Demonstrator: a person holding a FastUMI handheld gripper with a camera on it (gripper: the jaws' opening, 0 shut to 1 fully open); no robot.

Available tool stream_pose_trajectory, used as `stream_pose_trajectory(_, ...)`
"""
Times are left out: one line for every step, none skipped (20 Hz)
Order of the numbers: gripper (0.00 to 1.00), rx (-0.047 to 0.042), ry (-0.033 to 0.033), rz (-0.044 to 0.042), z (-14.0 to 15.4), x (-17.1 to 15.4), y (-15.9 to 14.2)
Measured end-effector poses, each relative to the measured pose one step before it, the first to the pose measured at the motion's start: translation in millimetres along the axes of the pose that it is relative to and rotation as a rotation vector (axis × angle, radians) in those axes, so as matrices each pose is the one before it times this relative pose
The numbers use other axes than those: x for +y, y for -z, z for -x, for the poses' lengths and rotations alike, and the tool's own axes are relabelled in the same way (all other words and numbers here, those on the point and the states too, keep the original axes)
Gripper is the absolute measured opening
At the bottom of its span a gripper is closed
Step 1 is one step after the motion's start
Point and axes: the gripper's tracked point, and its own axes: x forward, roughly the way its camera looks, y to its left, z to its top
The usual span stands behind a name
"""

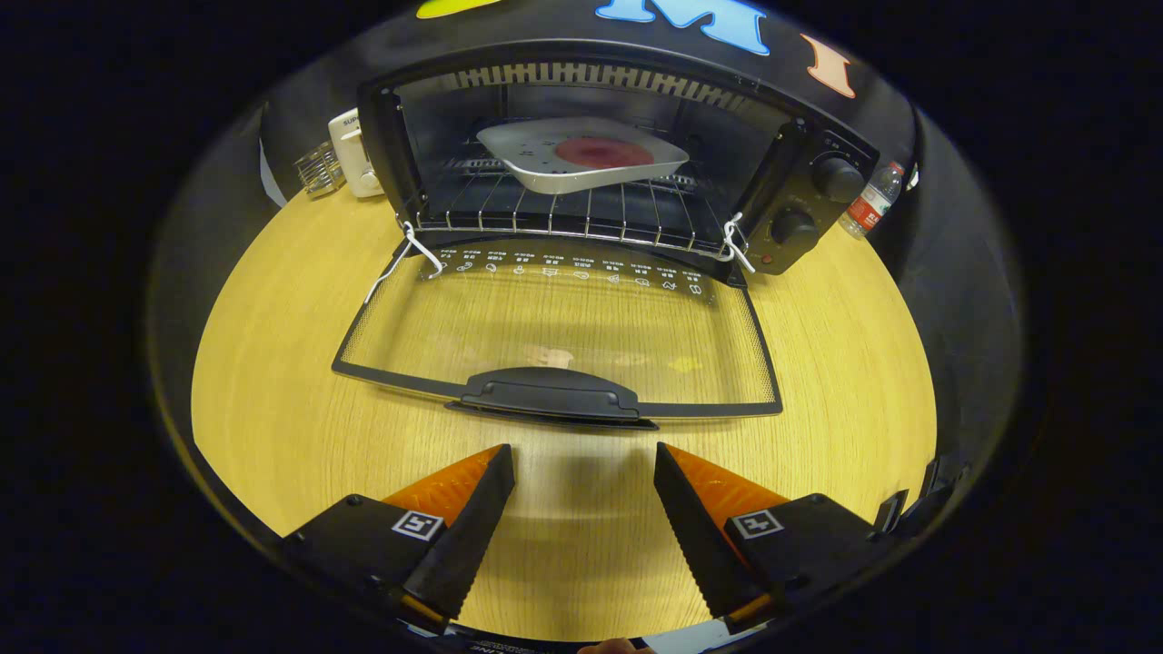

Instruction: Open the toaster oven, put the food inside, and close the toaster oven door.

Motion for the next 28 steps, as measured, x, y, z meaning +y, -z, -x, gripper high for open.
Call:
stream_pose_trajectory(0.98, 0.00404, -0.00328, -0.01300, -2.52, 1.44, -1.77)
stream_pose_trajectory(0.98, 0.00467, 0.00125, -0.00909, -2.46, -0.06, -0.64)
stream_pose_trajectory(0.98, 0.00985, 0.00364, -0.00742, -1.61, -0.25, 0.28)
stream_pose_trajectory(0.98, 0.00245, 0.00223, -0.00626, -1.85, 0.32, -0.06)
stream_pose_trajectory(0.98, 0.00230, -0.00165, -0.00652, -0.22, 0.36, -0.62)
stream_pose_trajectory(0.98, 0.00250, 0.00117, -0.01030, -0.44, 0.07, -0.15)
stream_pose_trajectory(0.97, 0.00104, 0.00061, -0.00520, -0.36, 0.21, -0.69)
stream_pose_trajectory(0.98, 0.00237, 0.00035, -0.00966, 0.26, -0.07, -0.65)
stream_pose_trajectory(0.98, -0.00073, 0.00003, -0.01199, 1.04, 0.06, -1.12)
stream_pose_trajectory(0.98, -0.00208, 0.00063, -0.00410, 0.97, 0.24, 0.53)
stream_pose_trajectory(0.98, -0.00882, 0.00159, 0.00091, 3.47, -0.13, -0.89)
stream_pose_trajectory(0.98, -0.01606, -0.00002, 0.00351, 1.26, -0.31, -1.21)
stream_pose_trajectory(0.98, -0.01769, -0.00131, 0.00282, 4.49, -0.35, -1.00)
stream_pose_trajectory(0.98, -0.02017, -0.00181, 0.00151, 4.50, -0.26, -1.23)
stream_pose_trajectory(0.98, -0.01678, -0.00194, 0.00272, 4.23, 0.01, -1.94)
stream_pose_trajectory(0.98, -0.01903, -0.00106, 0.00483, 5.88, -0.84, -2.35)
stream_pose_trajectory(0.98, -0.01789, -0.00201, 0.00277, 5.56, -0.35, -2.98)
stream_pose_trajectory(0.98, -0.02260, -0.00223, 0.00332, 6.34, -0.33, -4.28)
stream_pose_trajectory(0.98, -0.02364, -0.00265, 0.00141, 6.11, -0.64, -4.64)
stream_pose_trajectory(0.98, -0.02419, -0.00355, -0.00120, 6.92, -0.31, -5.33)
stream_pose_trajectory(0.98, -0.02618, -0.00331, -0.00744, 6.08, -0.41, -6.81)
stream_pose_trajectory(0.98, -0.02856, -0.00982, -0.01270, 6.78, 0.91, -8.05)
stream_pose_trajectory(0.98, -0.03213, -0.02200, -0.01756, 5.45, 3.98, -10.59)
stream_pose_trajectory(0.98, -0.02684, -0.01344, -0.01581, 5.46, 3.28, -12.39)
stream_pose_trajectory(0.98, -0.02333, -0.00471, -0.00809, 5.14, 1.42, -11.44)
stream_pose_trajectory(0.98, -0.02889, -0.00360, -0.00272, 5.17, 1.09, -12.64)
stream_pose_trajectory(0.98, -0.03450, -0.00390, 0.00394, 6.18, 1.11, -12.60)
stream_pose_trajectory(0.98, -0.03913, -0.00169, 0.01002, 6.55, 0.50, -15.37)
